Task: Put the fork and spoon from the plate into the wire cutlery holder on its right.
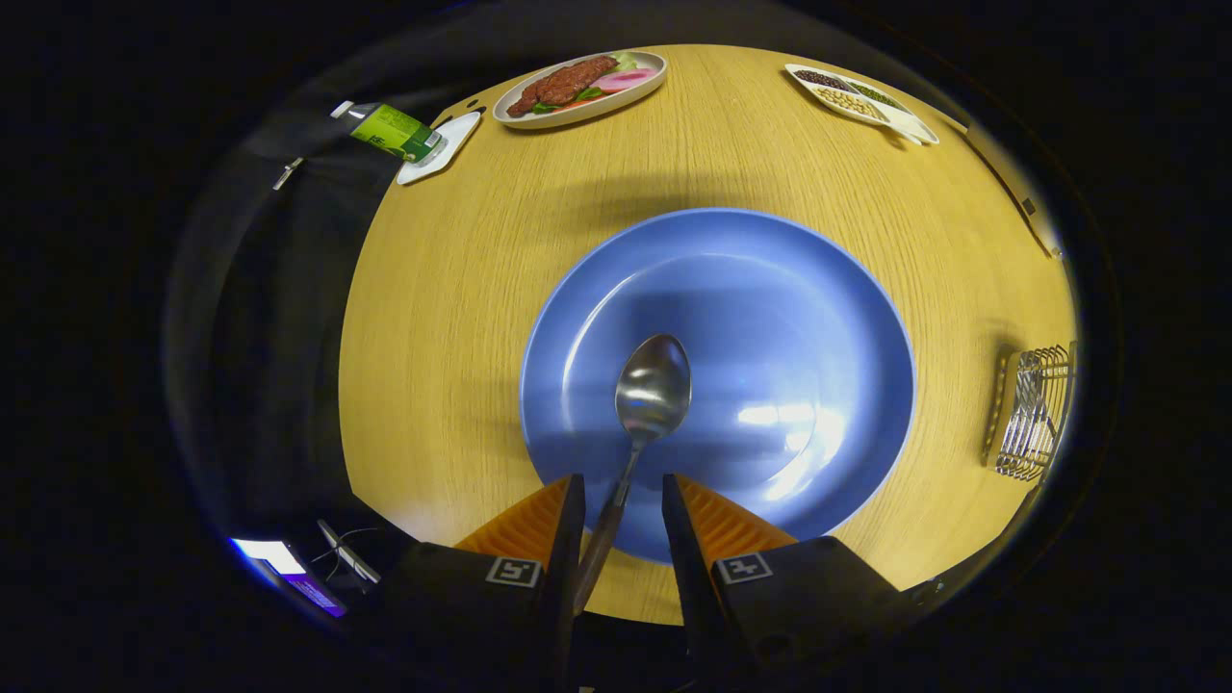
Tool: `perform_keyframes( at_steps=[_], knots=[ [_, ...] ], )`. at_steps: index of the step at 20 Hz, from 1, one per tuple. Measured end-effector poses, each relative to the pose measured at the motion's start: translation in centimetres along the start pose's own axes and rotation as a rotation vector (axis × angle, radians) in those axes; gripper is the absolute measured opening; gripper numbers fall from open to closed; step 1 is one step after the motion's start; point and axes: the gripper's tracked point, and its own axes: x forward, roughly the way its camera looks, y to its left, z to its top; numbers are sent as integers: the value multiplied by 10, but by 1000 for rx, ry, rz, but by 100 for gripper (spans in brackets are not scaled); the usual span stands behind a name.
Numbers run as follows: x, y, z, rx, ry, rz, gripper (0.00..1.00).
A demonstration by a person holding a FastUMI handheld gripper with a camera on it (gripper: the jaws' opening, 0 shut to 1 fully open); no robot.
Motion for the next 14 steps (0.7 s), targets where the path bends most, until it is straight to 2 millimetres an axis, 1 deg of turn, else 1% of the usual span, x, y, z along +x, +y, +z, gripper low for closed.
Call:
perform_keyframes(
  at_steps=[3, 4, 5, 6, 7, 8, 10, 12, 14],
  knots=[
    [11, -7, -2, -27, 8, -43, 51],
    [9, -10, 0, -29, 0, -55, 48],
    [15, -11, 3, -25, 1, -55, 43],
    [10, -16, 3, -30, 4, -68, 39],
    [0, -19, 4, -21, 5, -65, 23],
    [17, -19, 1, -18, 9, -48, 10],
    [11, -20, 1, -17, 8, -14, 7],
    [7, -22, 6, -5, -10, 15, 7],
    [-3, -23, 10, 8, -23, 52, 7]
  ],
)
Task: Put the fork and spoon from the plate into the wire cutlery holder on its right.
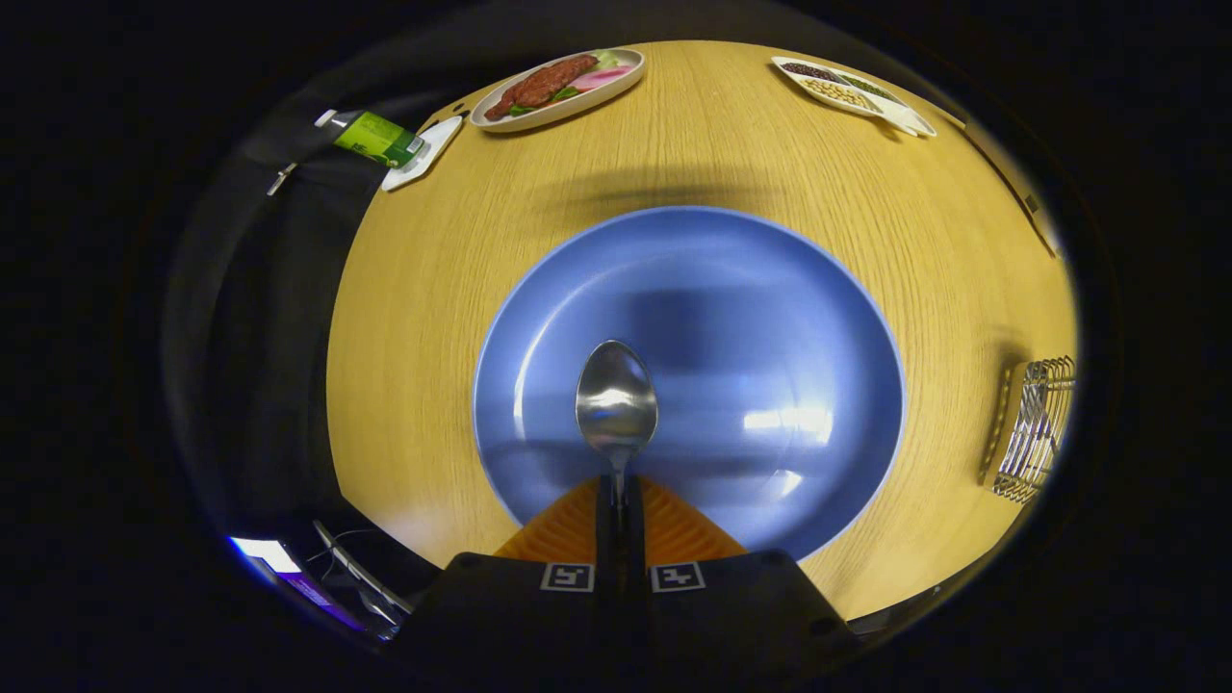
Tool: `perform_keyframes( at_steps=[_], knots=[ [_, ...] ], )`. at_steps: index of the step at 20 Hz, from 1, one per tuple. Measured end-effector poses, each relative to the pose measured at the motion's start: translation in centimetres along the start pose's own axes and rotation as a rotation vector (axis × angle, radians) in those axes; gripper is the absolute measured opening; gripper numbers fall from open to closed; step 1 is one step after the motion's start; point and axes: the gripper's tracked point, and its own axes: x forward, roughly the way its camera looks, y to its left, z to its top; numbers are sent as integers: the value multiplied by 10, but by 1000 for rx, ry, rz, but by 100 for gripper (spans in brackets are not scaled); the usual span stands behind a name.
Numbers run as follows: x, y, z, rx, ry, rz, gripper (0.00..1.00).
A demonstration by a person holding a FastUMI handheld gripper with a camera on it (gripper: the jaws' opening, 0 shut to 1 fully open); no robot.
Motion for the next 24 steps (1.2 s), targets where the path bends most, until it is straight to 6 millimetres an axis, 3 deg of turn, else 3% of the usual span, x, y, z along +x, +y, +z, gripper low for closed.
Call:
perform_keyframes(
  at_steps=[11, 17, 20, 24],
  knots=[
    [-84, -10, 35, 61, -110, 143, 7],
    [-147, -10, 42, 24, -154, 211, 7],
    [-184, -25, 42, 0, -172, 216, 7],
    [-224, -69, 39, -17, -193, 174, 6]
  ],
)
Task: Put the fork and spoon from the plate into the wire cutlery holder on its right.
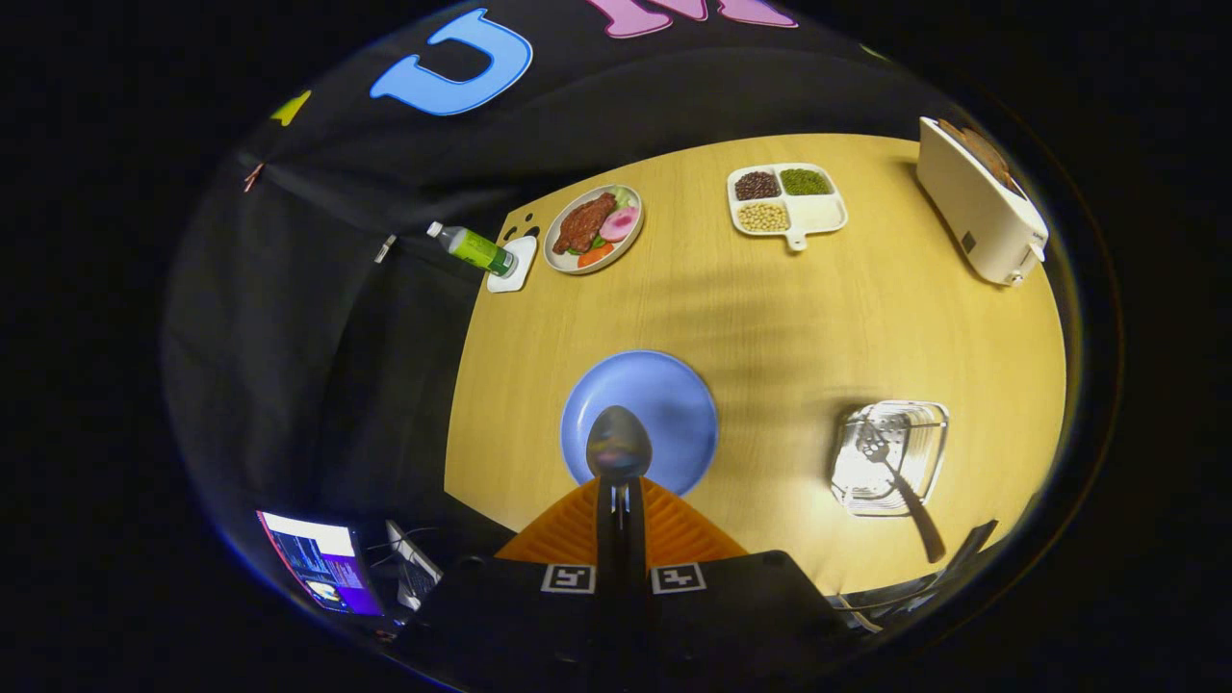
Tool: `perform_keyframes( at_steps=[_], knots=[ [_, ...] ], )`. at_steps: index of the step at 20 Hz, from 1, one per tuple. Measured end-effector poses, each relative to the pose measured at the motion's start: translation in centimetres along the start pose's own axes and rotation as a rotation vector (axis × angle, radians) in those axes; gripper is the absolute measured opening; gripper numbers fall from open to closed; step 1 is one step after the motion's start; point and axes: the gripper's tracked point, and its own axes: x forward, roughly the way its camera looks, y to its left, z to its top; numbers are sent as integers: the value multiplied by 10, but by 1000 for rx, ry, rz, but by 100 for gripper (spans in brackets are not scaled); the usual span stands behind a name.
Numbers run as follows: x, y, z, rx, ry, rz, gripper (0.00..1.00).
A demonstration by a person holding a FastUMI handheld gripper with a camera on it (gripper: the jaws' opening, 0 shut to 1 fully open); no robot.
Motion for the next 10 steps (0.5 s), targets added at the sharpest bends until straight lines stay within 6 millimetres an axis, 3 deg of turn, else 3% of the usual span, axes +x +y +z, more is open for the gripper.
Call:
perform_keyframes(
  at_steps=[5, 10],
  knots=[
    [-52, -53, 4, 23, -24, -81, 6],
    [-75, -108, -6, 6, 22, -192, 6]
  ],
)
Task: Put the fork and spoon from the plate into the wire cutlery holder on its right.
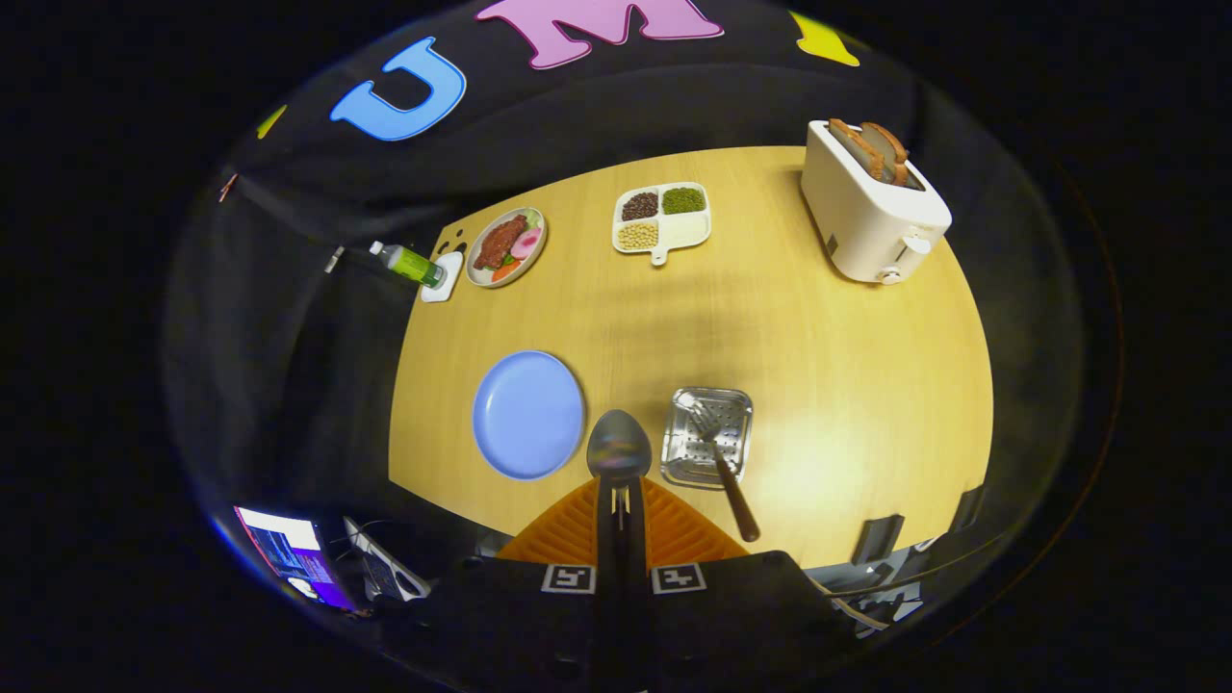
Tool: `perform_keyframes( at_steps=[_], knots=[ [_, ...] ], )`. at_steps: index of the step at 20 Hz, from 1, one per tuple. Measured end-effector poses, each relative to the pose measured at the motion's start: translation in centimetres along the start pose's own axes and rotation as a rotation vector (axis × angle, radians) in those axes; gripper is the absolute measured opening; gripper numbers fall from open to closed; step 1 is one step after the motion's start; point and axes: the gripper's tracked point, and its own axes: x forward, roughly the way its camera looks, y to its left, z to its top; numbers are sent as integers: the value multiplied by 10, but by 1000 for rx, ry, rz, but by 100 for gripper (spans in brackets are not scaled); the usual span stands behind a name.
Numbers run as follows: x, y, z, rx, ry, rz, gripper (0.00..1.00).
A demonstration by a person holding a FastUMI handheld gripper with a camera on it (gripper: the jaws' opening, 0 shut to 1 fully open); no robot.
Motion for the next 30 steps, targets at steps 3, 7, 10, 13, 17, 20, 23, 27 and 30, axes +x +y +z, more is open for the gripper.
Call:
perform_keyframes(
  at_steps=[3, 7, 10, 13, 17, 20, 23, 27, 30],
  knots=[
    [6, -20, -5, -3, 36, -36, 7],
    [22, -32, -11, -22, 96, -54, 7],
    [39, -40, -13, -56, 142, -86, 7],
    [60, -52, -14, -73, 201, -134, 6],
    [91, -58, -14, -80, 241, -166, 7],
    [109, -58, -14, -67, 247, -178, 7],
    [118, -60, -14, -49, 232, -173, 11],
    [114, -51, -2, -35, 138, -127, 27],
    [95, -45, 12, -15, 14, -94, 52]
  ],
)
